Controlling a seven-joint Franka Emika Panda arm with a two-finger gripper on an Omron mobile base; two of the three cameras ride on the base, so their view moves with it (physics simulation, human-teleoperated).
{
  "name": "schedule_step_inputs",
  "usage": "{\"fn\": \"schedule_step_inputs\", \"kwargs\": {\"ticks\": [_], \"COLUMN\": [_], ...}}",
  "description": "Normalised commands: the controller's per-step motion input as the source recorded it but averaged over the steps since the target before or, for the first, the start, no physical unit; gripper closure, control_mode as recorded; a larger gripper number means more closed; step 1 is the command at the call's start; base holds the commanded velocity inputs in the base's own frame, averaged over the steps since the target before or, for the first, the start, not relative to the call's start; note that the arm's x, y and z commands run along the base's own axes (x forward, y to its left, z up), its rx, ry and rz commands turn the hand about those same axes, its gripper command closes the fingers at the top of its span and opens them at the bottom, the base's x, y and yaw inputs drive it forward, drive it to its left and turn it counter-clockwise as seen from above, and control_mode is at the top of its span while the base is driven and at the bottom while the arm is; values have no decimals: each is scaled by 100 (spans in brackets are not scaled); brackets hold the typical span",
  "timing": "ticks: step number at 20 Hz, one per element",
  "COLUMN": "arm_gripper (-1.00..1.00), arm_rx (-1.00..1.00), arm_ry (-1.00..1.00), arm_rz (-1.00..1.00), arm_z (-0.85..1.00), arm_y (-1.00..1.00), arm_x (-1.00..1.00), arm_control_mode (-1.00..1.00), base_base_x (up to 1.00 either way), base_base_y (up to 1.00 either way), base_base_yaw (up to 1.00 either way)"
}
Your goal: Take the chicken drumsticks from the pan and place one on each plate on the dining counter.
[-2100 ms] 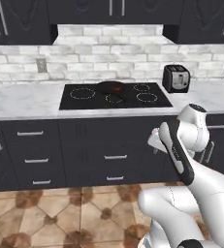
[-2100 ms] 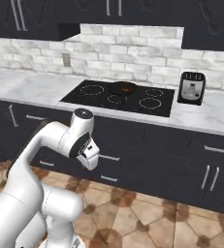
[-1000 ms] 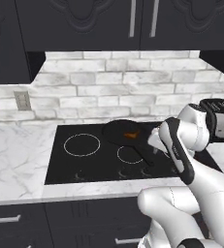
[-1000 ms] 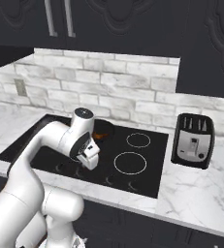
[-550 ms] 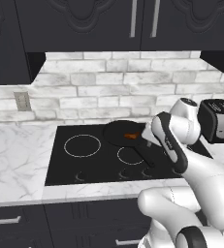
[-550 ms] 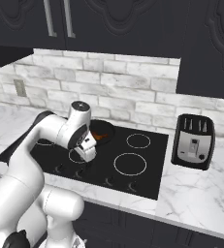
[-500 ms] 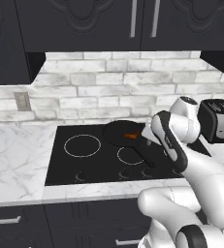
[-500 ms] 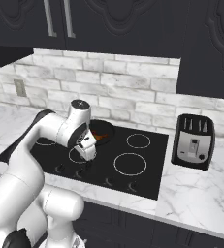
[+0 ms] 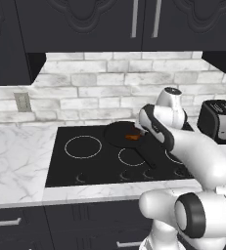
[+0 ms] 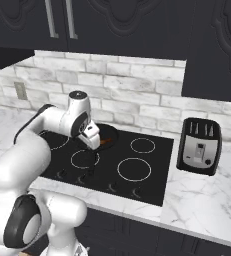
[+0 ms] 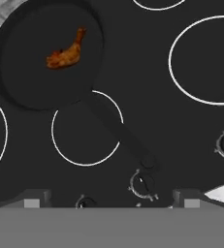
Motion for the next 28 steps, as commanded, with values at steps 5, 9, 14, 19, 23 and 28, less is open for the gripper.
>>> {"fn": "schedule_step_inputs", "kwargs": {"ticks": [5,9,14,19,23,28], "arm_gripper": [-100,-100,-100,-100,-100,-100], "arm_rx": [-4,0,3,11,11,8], "arm_ry": [-7,-8,0,7,16,24], "arm_rz": [5,-1,-9,-18,-25,-29], "arm_z": [-38,-39,-29,-18,-19,-26], "arm_y": [0,0,0,3,11,14], "arm_x": [82,73,74,60,35,24], "arm_control_mode": [-100,-100,-100,-100,-100,-100], "base_base_x": [0,0,0,0,0,0], "base_base_y": [0,0,0,0,0,0], "base_base_yaw": [0,0,0,0,0,0]}}
